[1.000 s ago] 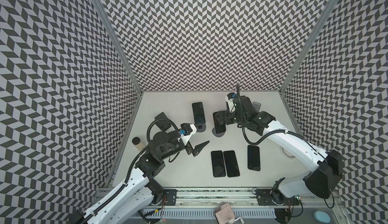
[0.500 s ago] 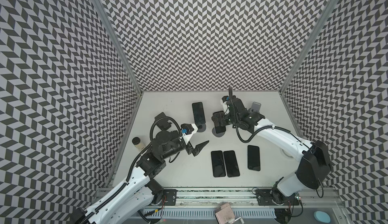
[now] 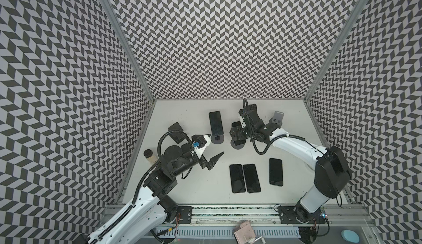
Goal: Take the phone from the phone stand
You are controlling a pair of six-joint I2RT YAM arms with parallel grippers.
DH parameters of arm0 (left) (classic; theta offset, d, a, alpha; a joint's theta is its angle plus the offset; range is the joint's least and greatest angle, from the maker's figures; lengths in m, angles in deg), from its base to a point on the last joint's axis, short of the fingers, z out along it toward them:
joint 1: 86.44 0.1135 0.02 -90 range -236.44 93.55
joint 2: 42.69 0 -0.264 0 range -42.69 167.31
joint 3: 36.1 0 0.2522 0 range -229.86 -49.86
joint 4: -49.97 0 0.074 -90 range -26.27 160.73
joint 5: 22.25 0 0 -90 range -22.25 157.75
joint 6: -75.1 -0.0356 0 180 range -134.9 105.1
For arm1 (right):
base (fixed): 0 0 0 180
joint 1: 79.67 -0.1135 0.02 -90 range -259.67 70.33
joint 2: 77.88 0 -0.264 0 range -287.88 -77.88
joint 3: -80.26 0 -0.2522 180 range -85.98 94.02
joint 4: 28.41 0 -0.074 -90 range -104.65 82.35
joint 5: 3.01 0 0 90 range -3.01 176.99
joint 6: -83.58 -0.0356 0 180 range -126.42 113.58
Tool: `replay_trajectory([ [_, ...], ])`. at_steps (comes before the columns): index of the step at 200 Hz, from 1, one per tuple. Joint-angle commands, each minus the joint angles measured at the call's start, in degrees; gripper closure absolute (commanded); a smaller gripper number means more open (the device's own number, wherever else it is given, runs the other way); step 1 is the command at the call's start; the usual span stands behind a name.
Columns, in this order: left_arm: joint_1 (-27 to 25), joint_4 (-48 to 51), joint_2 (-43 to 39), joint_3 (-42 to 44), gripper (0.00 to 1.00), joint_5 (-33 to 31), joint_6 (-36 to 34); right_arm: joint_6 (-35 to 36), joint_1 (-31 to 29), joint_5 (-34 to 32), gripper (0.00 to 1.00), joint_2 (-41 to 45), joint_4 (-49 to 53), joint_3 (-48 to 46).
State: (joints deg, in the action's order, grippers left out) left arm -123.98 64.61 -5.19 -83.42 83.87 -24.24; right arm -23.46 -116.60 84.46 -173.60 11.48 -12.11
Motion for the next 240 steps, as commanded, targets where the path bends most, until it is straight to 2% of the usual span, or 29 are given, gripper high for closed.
replay_trajectory([
  [1, -0.4, 1.7, -0.8, 0.7, 0.04, -1.5, 0.0, 0.3, 0.2, -0.9, 0.01, -0.6, -2.4, 0.6],
  [124, -0.4, 3.2, -4.8, 1.4, 0.05, -3.8, 4.6, 0.7, 0.5, -2.6, 0.0, -4.8, -3.6, 1.6],
  [167, -0.6, 6.3, -4.5, 0.6, 0.07, -2.0, 3.6, 1.2, 0.6, -3.5, 0.01, -5.5, -4.2, 1.4],
  [192, -0.6, 8.9, -0.9, -1.2, 0.07, -4.2, 4.1, 1.4, 0.9, -4.0, 0.02, -6.4, -4.1, 1.9],
  [240, -0.6, 12.1, 13.0, -8.3, 0.09, -10.1, 9.7, 1.6, 0.9, -3.8, 0.07, -7.0, -4.3, 2.4],
])
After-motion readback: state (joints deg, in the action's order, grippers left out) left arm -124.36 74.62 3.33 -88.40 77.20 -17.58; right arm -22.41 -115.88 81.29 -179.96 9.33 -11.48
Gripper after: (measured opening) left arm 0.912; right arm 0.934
